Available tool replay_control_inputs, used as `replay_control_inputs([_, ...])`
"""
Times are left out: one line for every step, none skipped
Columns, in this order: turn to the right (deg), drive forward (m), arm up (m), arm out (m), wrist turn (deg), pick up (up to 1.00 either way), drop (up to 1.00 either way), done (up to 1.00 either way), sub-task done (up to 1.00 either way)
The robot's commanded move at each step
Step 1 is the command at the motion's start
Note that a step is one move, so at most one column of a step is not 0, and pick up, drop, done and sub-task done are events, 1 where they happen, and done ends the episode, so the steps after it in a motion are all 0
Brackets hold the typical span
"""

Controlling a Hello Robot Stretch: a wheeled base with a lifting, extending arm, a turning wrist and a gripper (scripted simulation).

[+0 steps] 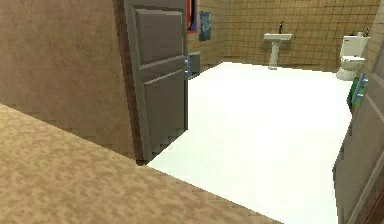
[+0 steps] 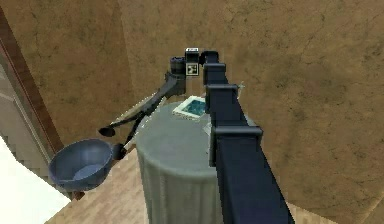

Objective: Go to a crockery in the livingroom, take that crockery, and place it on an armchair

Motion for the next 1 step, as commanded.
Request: replay_control_inputs([0.0,0.0,0.0,0.0,-3.0,0.0,0.0,0.0,0.0])
